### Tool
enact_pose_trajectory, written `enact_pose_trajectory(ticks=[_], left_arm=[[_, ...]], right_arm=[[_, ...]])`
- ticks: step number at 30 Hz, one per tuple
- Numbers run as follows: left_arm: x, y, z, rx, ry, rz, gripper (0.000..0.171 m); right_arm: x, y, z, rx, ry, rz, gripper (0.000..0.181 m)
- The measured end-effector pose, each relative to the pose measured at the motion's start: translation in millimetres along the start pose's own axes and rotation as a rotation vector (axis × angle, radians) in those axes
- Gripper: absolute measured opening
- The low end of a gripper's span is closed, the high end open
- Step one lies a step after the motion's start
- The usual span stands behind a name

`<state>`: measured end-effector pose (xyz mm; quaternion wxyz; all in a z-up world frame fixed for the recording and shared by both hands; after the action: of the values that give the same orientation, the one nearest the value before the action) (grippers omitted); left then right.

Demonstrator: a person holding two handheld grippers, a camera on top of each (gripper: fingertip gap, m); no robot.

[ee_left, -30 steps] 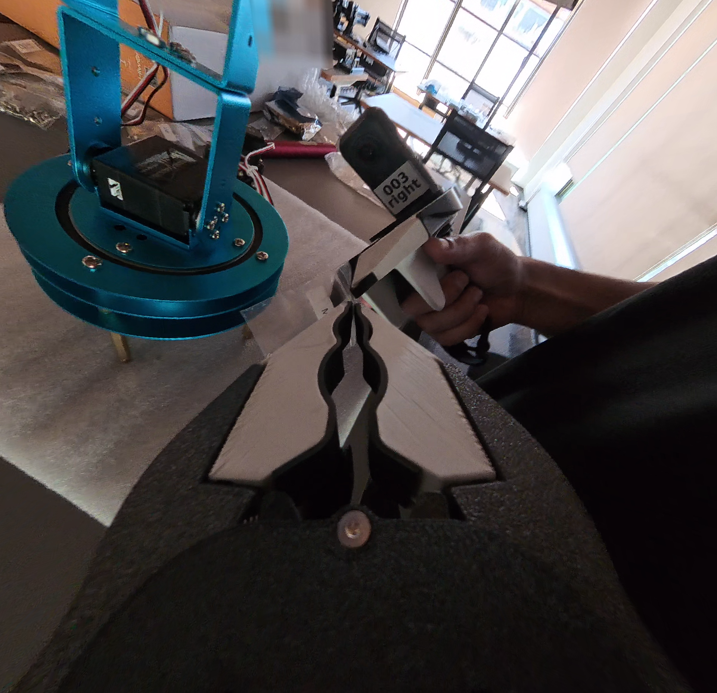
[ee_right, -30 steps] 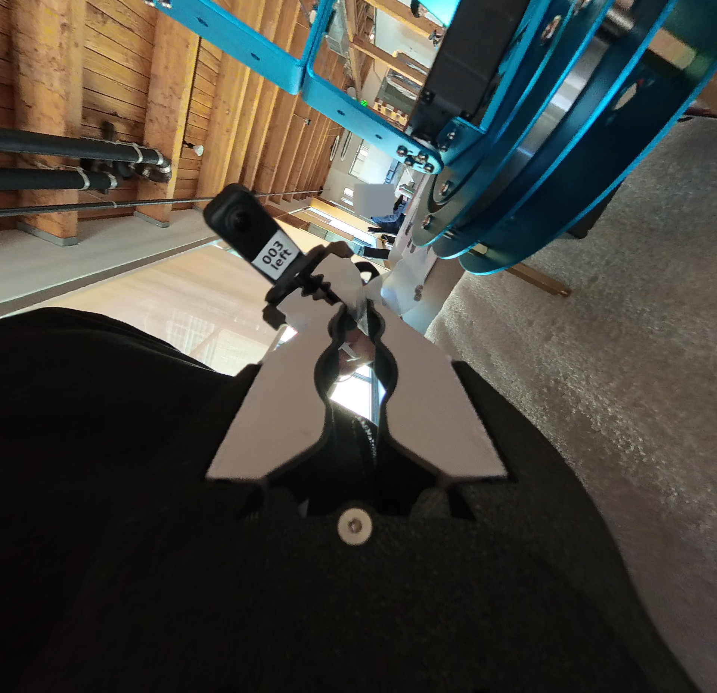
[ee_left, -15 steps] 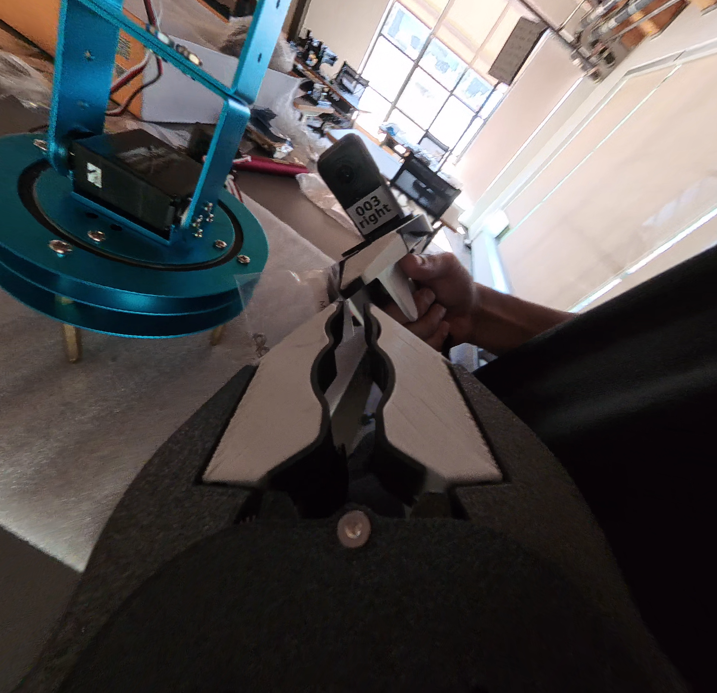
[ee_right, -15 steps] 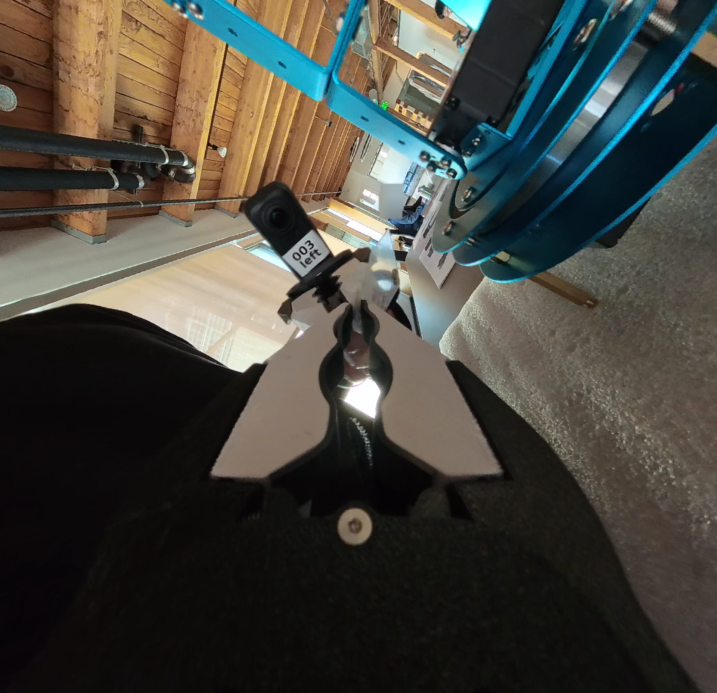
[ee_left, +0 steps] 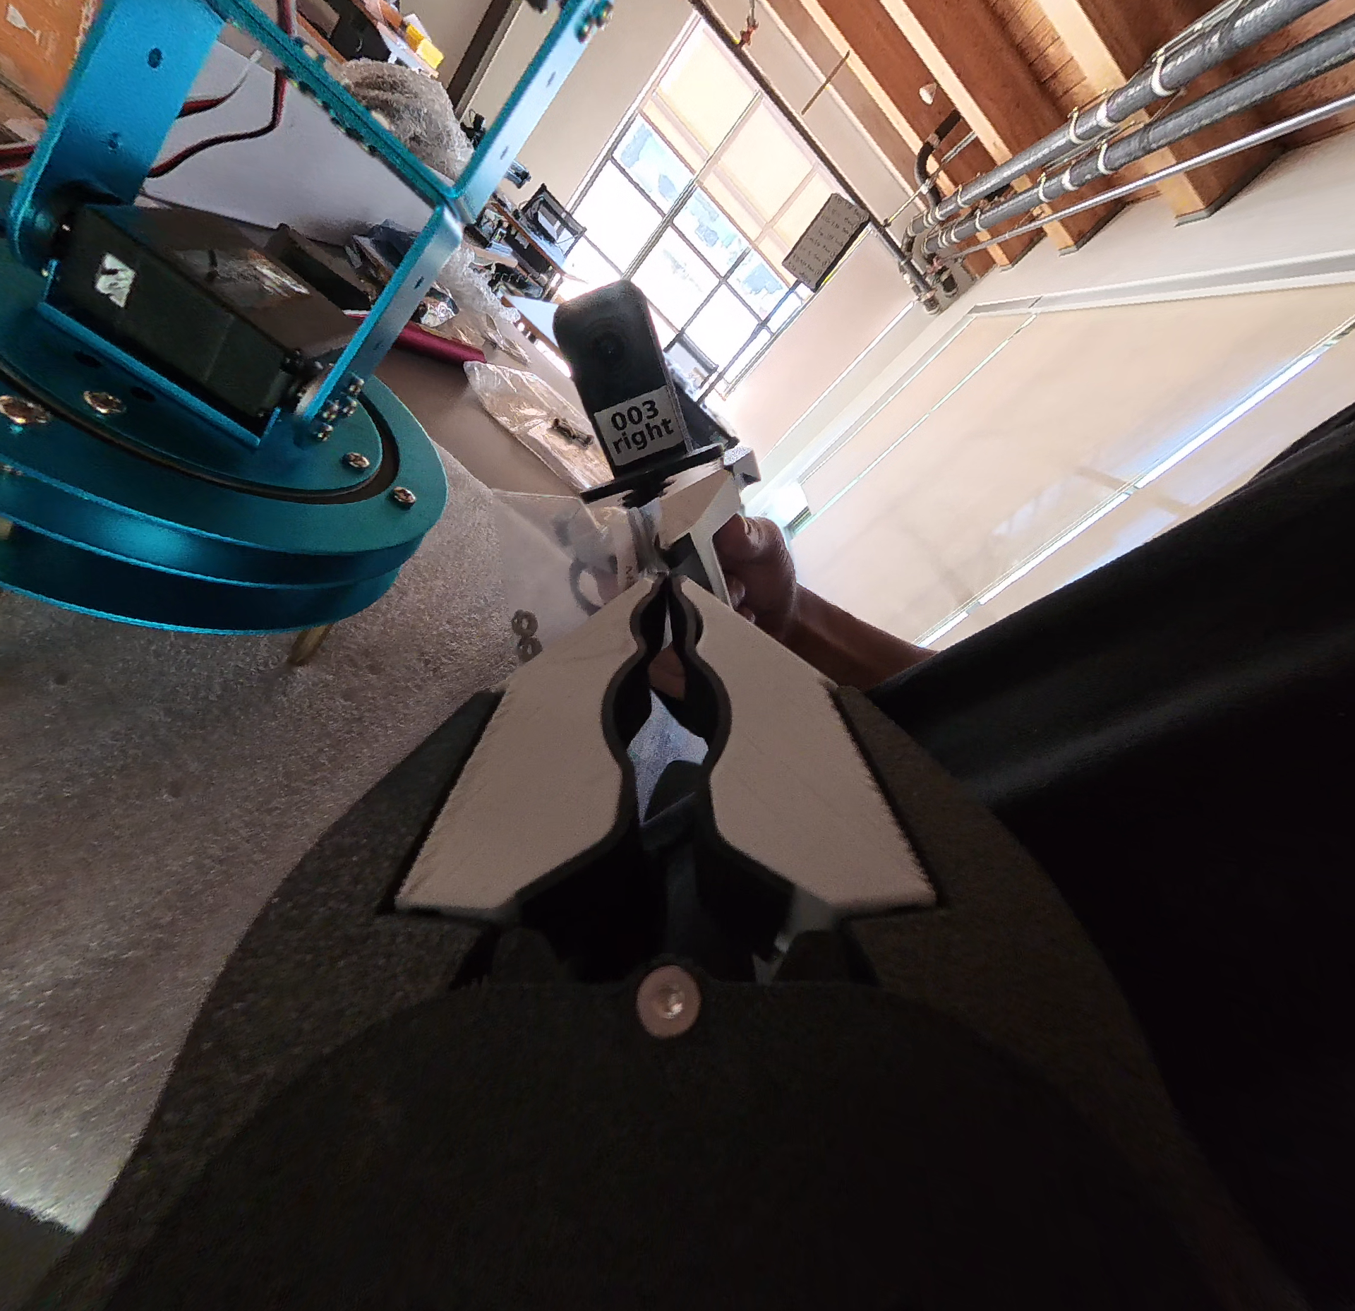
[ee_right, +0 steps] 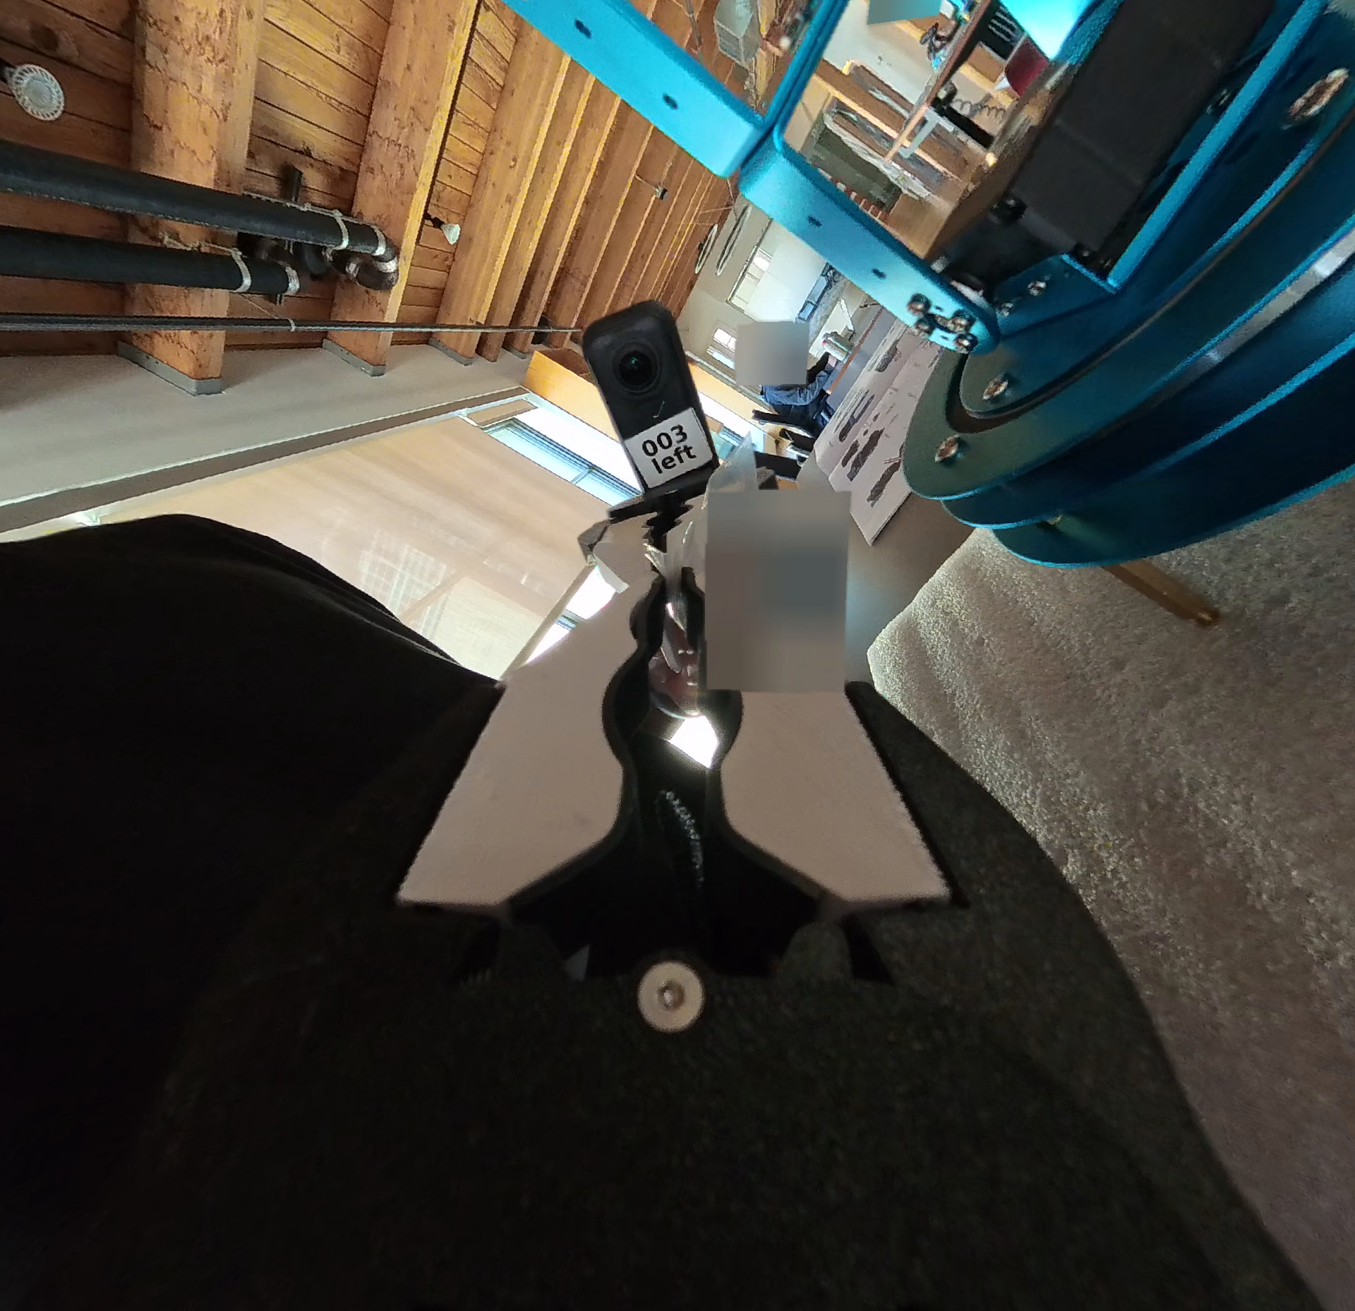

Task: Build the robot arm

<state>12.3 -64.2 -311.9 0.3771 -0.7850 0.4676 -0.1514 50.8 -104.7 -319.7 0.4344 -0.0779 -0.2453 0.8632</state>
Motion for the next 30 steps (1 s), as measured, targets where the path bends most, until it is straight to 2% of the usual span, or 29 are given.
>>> enact_pose_trajectory(ticks=[3, 6, 7, 9, 10, 21, 30], left_arm=[[0.5, 0.9, -2.2, -0.021, 0.039, -0.01, 0.0], [0.1, 2.7, -7.9, -0.073, 0.141, -0.002, 0.015], [-0.6, 3.1, -9.4, -0.081, 0.167, 0.002, 0.015], [-1.1, 3.8, -9.6, -0.077, 0.174, 0.009, 0.001], [-1.4, 3.7, -10.1, -0.072, 0.179, 0.009, 0.0], [-4.7, 1.1, -22.0, -0.102, 0.3, -0.02, 0.0], [-5.6, 1.5, -14.4, -0.09, 0.227, -0.009, 0.001]], right_arm=[[0.0, 0.9, 2.0, -0.016, 0.009, 0.016, 0.001], [0.5, 2.8, 2.9, -0.03, 0.027, 0.042, 0.001], [0.7, 3.6, 4.2, -0.039, 0.023, 0.052, 0.001], [2.3, 5.4, 8.5, -0.045, -0.002, 0.074, 0.001], [3.1, 6.0, 10.7, -0.05, -0.014, 0.083, 0.001], [4.6, 7.7, 23.5, -0.098, -0.073, 0.114, 0.001], [3.0, 7.0, 20.1, -0.103, -0.051, 0.115, 0.001]])
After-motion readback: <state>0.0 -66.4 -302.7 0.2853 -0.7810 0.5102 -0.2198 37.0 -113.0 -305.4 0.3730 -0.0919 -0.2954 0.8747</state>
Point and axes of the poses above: each gripper's, where its closed fingertips meet, x out along the fingers, y out of its underside, z = x × y across the jaws, the point moved 3 cm from there along -x, back along the fingers, and after that the axes turned 10 degrees about z, right-handed, at the moved point
